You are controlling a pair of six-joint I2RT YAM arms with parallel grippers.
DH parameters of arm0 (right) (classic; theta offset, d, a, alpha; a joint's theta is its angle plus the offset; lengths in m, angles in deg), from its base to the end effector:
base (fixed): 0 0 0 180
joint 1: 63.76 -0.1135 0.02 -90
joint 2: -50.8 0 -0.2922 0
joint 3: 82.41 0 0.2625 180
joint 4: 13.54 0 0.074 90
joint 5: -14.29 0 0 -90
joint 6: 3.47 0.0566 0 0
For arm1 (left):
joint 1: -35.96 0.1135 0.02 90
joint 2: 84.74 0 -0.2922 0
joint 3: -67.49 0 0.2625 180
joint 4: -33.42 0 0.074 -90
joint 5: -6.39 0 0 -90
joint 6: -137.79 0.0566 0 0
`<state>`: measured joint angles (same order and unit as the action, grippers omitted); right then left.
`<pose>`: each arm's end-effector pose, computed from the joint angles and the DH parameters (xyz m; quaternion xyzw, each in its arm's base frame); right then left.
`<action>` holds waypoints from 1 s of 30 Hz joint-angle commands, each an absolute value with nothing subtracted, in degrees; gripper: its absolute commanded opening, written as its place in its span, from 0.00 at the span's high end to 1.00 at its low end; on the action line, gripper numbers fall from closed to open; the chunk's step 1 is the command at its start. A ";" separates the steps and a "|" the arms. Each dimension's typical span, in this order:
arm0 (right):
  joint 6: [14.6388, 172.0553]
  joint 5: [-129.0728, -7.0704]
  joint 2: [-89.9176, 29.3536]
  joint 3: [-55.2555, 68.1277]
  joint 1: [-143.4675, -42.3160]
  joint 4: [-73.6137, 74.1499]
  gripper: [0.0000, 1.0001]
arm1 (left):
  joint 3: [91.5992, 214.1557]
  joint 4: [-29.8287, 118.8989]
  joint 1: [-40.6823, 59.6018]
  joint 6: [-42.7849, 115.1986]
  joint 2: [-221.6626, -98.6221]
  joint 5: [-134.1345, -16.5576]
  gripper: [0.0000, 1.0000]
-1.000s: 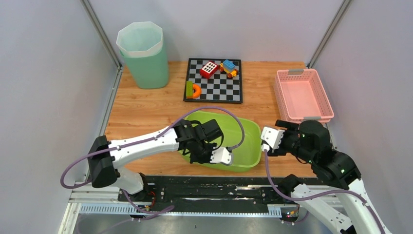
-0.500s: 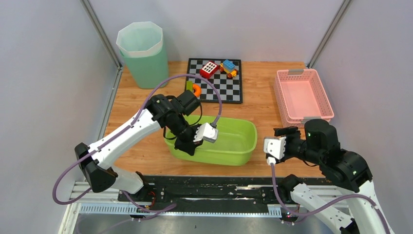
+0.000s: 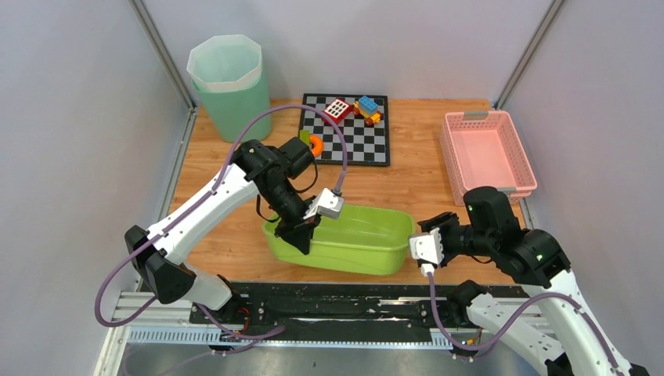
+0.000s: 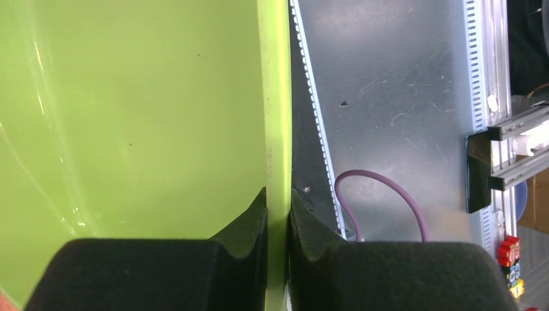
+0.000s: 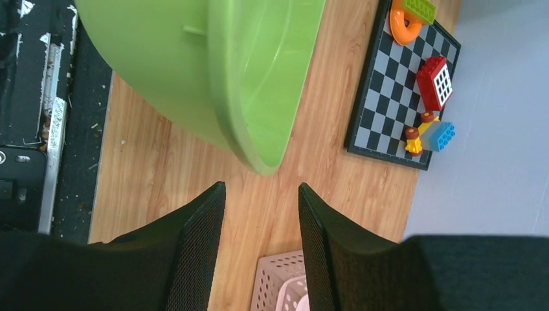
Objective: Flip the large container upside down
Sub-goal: Turn the container upside down at the center of the board.
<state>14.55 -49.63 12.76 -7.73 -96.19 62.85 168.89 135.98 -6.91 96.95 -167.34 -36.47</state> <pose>0.0681 0.0727 0.3704 -0.7557 0.4648 0.0523 0.4584 0.1499 -0.1958 0.3760 0.6736 0.6199 -0.3959 0.0717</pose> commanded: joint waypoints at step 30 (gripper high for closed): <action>21.15 -40.15 14.77 -17.14 -95.44 51.87 0.97 | 169.54 136.58 -3.24 99.78 -167.24 -27.31 1.00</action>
